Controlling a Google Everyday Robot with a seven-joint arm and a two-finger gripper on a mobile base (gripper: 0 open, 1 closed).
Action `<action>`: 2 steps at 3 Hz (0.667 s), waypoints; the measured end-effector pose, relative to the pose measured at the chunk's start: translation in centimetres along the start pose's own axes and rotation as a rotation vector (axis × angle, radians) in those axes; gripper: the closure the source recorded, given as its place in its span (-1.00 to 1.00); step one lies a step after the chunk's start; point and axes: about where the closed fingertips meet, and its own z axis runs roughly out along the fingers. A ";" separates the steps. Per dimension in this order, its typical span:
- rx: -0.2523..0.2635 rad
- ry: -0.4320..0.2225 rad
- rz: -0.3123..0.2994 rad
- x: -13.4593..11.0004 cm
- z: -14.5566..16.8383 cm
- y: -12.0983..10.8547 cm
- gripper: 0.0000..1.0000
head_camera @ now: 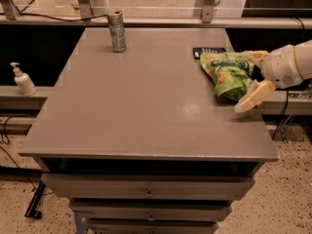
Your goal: Move green rice chip bag near rxbar blueberry
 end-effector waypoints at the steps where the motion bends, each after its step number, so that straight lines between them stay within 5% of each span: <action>1: 0.017 -0.001 -0.004 -0.5 -1.3 -0.2 -1.00; 2: 0.050 -0.001 -0.012 -2.0 -4.8 -0.4 -1.00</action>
Offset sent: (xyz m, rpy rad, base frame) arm -0.0304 -0.0438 0.0988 -0.0150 -0.0883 -0.0638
